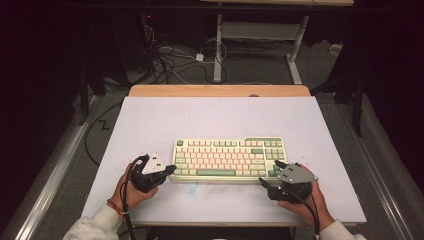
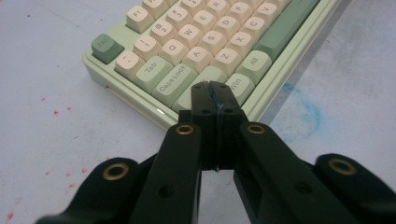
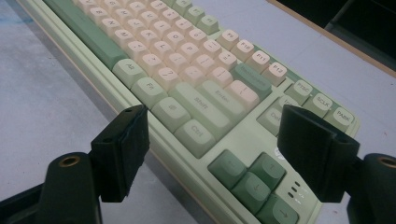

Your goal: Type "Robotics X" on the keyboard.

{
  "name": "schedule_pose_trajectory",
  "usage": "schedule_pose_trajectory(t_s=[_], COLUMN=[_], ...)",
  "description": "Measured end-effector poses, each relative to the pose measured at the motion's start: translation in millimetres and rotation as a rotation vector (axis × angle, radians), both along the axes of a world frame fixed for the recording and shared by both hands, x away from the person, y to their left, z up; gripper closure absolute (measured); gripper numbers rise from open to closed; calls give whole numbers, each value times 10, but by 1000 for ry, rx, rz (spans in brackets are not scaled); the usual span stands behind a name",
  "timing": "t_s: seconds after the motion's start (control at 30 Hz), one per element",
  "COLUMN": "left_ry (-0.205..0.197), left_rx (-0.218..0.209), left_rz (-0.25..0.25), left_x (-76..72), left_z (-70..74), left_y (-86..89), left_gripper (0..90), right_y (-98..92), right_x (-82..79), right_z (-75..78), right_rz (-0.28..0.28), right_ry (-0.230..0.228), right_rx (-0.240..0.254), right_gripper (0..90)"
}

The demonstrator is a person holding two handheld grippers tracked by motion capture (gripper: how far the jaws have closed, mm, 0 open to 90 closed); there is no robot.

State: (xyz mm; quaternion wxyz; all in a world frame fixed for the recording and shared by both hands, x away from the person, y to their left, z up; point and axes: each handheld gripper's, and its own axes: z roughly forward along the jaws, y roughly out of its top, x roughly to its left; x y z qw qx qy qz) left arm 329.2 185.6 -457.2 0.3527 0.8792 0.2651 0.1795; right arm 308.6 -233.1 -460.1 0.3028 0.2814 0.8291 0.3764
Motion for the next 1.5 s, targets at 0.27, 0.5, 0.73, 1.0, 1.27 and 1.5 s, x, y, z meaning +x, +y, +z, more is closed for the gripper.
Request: schedule_pose_trajectory(t_s=[0.27, 0.5, 0.73, 1.0, 1.27, 1.5], left_ry=[19, 12, 23, 45, 43, 77], left_rx=[9, 23, 41, 66, 101, 112], left_rz=[-5, -24, -39, -46, -64, -70], left_x=[166, 259, 368, 463, 513, 562], left_z=[58, 114, 112, 81, 59, 16], left_y=[-122, -270, -403, -497, -621, -641], left_gripper=[877, 876, 876, 873, 872, 874], right_y=[10, 12, 15, 13, 15, 10], right_x=[4, 7, 6, 8, 9, 12], right_z=[-7, -17, -18, -26, -32, -39], right_rz=[0, 1, 1, 5, 9, 9], right_ry=[5, 9, 12, 16, 17, 21], right_rx=[-3, -6, -7, -8, -15, -21], right_gripper=[254, 254, 254, 253, 254, 254])
